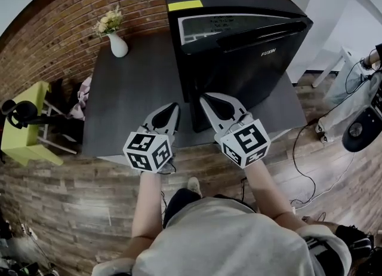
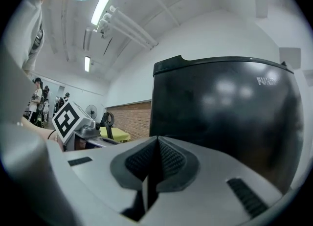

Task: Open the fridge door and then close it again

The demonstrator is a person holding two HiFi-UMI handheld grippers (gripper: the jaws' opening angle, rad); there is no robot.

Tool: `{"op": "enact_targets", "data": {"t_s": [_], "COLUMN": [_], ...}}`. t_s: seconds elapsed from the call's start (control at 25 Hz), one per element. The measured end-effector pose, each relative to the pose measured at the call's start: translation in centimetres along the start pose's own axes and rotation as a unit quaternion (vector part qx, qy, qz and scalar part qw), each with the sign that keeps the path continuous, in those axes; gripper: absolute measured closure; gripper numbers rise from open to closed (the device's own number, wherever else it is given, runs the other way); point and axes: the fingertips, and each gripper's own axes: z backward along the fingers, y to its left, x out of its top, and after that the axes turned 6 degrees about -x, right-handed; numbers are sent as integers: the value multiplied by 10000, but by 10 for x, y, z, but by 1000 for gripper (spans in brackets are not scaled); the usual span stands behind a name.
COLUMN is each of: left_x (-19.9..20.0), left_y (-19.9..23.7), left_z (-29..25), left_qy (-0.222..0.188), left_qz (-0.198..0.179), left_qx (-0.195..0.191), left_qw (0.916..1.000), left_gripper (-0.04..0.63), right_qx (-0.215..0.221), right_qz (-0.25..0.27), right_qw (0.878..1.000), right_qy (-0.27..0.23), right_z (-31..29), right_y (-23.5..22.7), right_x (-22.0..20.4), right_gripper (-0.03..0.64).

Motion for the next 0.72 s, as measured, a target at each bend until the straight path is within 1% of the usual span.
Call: {"op": "enact_targets", "data": {"t_s": [0.32, 0.72], "left_x": [18, 25], "left_y": [44, 66], "left_z": [-27, -48], "left_qy": [22, 103], "left_qz": [-38, -159], "left_qx": [-162, -431], "left_qw": [9999, 9989], "left_gripper": [586, 586], "right_qx": [-245, -610], "right_qz": [-15, -55], "right_qw": [9997, 9981], "right_qy": [30, 55], "right_z": [-58, -96], "right_y": [-15, -35], "right_x": [0, -2], "right_gripper": [614, 615]}}
